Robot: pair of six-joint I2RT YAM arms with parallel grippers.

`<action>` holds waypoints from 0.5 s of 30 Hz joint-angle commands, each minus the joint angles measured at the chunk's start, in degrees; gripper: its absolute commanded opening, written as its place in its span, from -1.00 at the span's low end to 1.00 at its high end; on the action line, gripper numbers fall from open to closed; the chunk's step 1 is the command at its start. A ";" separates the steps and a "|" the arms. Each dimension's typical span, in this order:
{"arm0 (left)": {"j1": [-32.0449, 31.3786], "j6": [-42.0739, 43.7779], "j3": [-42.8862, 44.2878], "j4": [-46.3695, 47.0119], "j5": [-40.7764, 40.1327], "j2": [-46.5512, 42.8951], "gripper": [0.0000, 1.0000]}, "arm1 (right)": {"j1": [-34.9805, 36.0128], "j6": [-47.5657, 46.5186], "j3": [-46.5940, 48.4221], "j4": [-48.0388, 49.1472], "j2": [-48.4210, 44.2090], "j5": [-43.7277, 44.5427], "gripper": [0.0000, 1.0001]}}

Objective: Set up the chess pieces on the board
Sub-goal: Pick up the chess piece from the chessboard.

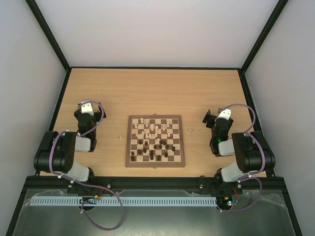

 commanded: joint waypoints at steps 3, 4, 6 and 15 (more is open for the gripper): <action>-0.26 0.20 -0.59 3.32 0.47 0.24 0.99 | -0.33 0.77 0.60 1.23 -0.40 1.26 0.97; -0.26 0.20 -0.66 3.37 0.42 0.16 0.99 | -0.32 1.57 0.73 0.80 -0.97 3.09 0.97; -0.69 0.19 -0.65 3.28 -1.21 -0.43 0.99 | -0.27 1.84 -0.59 1.81 -2.31 3.20 0.97; -4.26 -4.81 9.93 -25.15 -2.50 -15.55 0.99 | 1.81 7.83 11.90 -34.77 -20.59 3.78 0.97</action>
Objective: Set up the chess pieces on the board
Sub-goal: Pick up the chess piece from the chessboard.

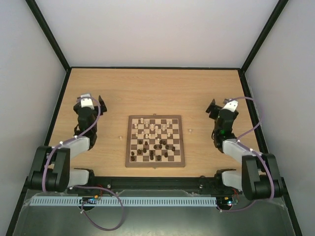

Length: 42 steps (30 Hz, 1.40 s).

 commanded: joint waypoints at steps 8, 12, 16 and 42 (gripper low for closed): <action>-2.62 -12.62 14.22 -22.91 9.61 -21.08 0.99 | 1.30 15.88 33.88 -57.45 -3.27 -12.24 0.97; -2.88 -18.97 29.64 -36.72 10.89 -20.44 0.99 | 1.28 12.78 39.60 -63.01 -3.78 -22.92 0.97; -4.16 -20.93 43.40 -53.30 12.64 -14.76 0.99 | 0.61 17.26 41.83 -69.82 -6.66 -23.98 0.97; -4.52 -28.88 26.98 -55.43 33.19 -15.90 0.99 | 21.62 12.28 42.04 -71.47 4.93 -17.57 0.93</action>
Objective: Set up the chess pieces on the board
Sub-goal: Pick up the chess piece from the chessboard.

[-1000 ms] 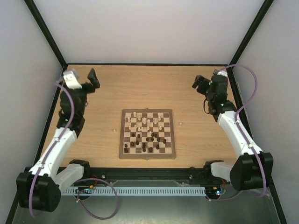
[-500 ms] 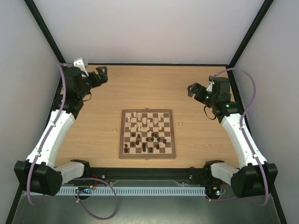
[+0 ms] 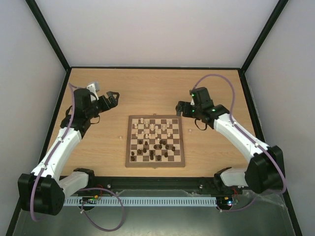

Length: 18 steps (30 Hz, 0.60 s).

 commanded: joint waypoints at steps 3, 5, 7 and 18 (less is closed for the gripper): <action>-3.75 -5.32 -2.47 5.40 -3.68 0.24 0.99 | 5.99 -2.79 6.42 -2.01 8.87 7.06 0.82; -4.80 -6.30 -3.75 6.10 -4.25 1.14 0.99 | 6.37 -3.22 7.69 -1.81 10.45 5.34 0.74; -5.23 -7.72 -3.97 5.40 -3.79 2.55 0.99 | 7.59 -3.59 7.97 -1.00 10.87 4.47 0.60; -10.20 -6.03 -6.33 3.28 -7.91 1.13 0.99 | 18.41 -8.45 19.78 -8.21 22.57 4.04 -0.04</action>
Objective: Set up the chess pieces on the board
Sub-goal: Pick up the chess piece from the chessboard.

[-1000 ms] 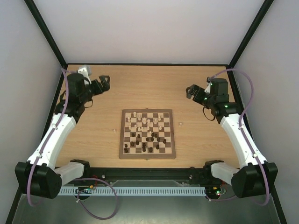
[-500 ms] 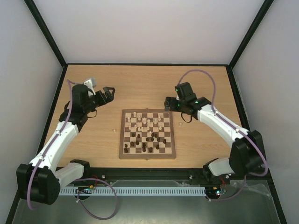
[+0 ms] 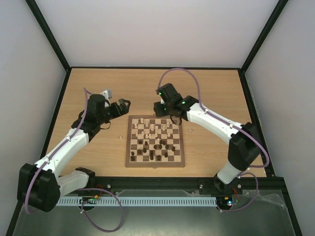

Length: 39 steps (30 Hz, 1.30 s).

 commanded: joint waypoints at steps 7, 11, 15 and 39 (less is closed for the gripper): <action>-1.03 -0.13 -4.98 2.31 -6.07 -4.28 0.99 | 6.08 -4.80 3.78 -8.43 7.16 -1.18 -0.33; -1.07 -0.16 -5.75 2.02 -7.89 -5.08 0.99 | 8.01 -5.51 3.80 -10.03 7.85 -0.08 -0.35; -1.07 -0.19 -6.29 2.20 -8.18 -5.18 0.99 | 8.70 -5.70 3.61 -10.42 8.49 0.08 -0.46; -1.03 -0.13 -6.87 1.84 -8.67 -6.67 0.99 | 9.58 -6.15 5.46 -10.01 13.97 1.56 -0.75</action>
